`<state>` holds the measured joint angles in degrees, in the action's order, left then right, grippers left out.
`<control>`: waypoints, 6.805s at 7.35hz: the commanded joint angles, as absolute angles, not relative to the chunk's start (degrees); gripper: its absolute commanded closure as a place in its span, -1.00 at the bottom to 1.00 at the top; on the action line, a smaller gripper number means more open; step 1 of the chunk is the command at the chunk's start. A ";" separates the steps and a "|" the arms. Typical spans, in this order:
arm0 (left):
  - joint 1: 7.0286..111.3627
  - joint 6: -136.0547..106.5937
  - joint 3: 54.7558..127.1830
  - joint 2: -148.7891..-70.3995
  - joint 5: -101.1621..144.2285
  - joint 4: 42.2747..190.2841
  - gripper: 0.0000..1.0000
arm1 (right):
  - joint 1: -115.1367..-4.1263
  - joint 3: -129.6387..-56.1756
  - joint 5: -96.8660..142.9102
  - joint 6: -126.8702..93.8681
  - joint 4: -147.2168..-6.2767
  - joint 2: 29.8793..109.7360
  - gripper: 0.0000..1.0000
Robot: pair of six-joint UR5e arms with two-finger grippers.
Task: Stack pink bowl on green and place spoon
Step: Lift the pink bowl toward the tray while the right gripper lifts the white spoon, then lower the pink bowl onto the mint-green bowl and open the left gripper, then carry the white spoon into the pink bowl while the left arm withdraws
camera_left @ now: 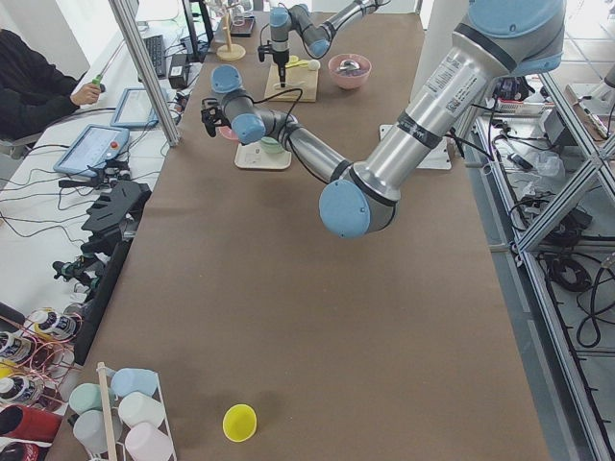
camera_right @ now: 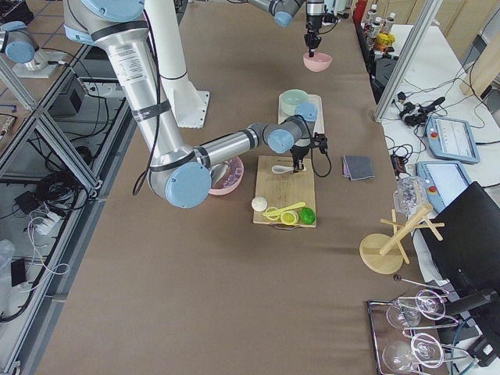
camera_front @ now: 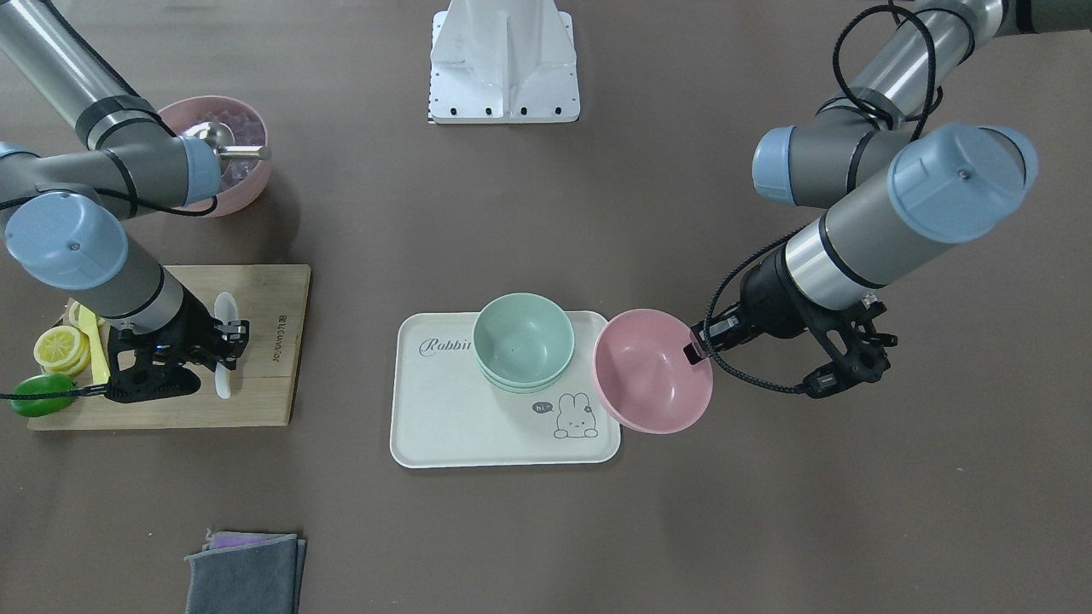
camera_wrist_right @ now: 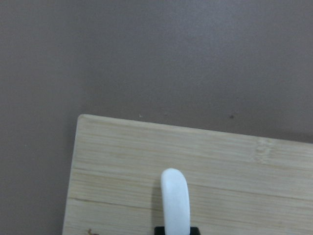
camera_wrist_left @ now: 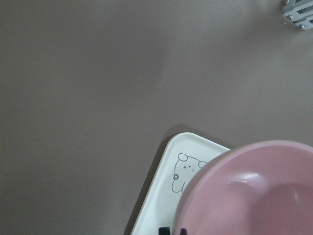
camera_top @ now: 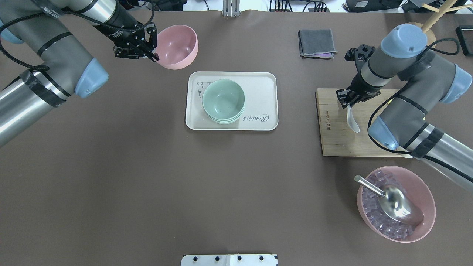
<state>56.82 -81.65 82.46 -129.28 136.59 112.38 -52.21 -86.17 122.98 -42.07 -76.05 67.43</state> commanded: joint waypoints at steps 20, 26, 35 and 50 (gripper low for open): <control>43.69 -80.33 76.64 -131.66 128.58 129.64 1.00 | -58.71 -89.91 128.94 -42.54 -75.67 66.44 1.00; 42.89 -80.42 76.82 -131.40 127.35 129.46 0.95 | -58.80 -90.09 129.02 -42.63 -75.67 66.53 1.00; 57.34 -73.45 83.29 -120.63 129.64 129.73 -0.96 | -56.71 -92.11 131.22 -62.81 -75.24 53.99 1.00; 66.62 -58.71 89.03 -102.92 130.43 130.61 -0.96 | -39.72 -78.92 104.32 -83.32 -50.53 44.21 -1.00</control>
